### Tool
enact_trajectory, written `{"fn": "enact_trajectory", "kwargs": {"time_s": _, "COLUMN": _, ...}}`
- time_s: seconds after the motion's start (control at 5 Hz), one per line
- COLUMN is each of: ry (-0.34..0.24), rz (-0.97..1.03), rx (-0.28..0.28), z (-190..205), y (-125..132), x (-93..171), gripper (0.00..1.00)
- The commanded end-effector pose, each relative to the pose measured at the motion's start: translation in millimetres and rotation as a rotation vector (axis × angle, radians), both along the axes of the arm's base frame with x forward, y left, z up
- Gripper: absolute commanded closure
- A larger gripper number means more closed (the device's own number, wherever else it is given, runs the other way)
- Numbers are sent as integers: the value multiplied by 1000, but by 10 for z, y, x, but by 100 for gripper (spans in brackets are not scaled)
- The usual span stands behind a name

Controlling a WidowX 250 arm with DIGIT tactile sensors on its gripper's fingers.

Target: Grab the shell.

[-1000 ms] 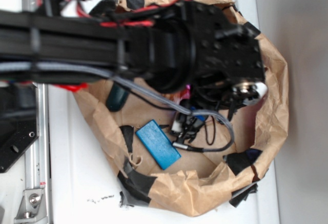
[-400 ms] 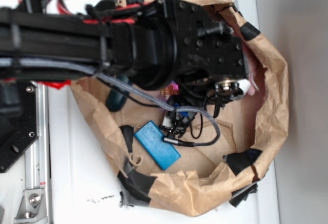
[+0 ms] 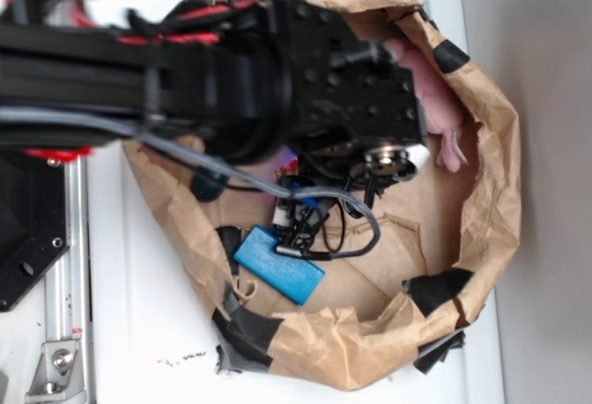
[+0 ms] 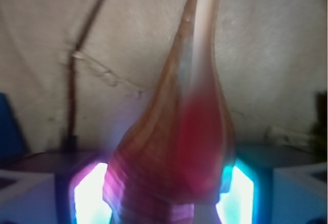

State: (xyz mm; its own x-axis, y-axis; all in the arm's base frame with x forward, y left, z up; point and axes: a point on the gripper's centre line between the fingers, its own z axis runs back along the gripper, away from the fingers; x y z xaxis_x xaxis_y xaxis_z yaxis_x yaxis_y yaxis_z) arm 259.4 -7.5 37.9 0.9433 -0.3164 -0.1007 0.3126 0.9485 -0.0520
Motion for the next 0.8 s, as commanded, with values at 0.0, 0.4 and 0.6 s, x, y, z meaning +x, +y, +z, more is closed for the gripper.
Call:
{"fn": "enact_trajectory", "kwargs": {"time_s": 0.0, "ry": -245, "rz": 89, "rx": -1, "z": 878, "y": -286, "x": 109, "gripper": 100}}
{"fn": "enact_trajectory", "kwargs": {"time_s": 0.4, "ry": -326, "rz": 192, "rx": -15, "z": 1094, "y": -348, "x": 280, "gripper": 100}}
{"fn": "enact_trajectory", "kwargs": {"time_s": 0.6, "ry": -313, "rz": 217, "rx": 24, "z": 1009, "y": -309, "x": 280, "gripper": 100}}
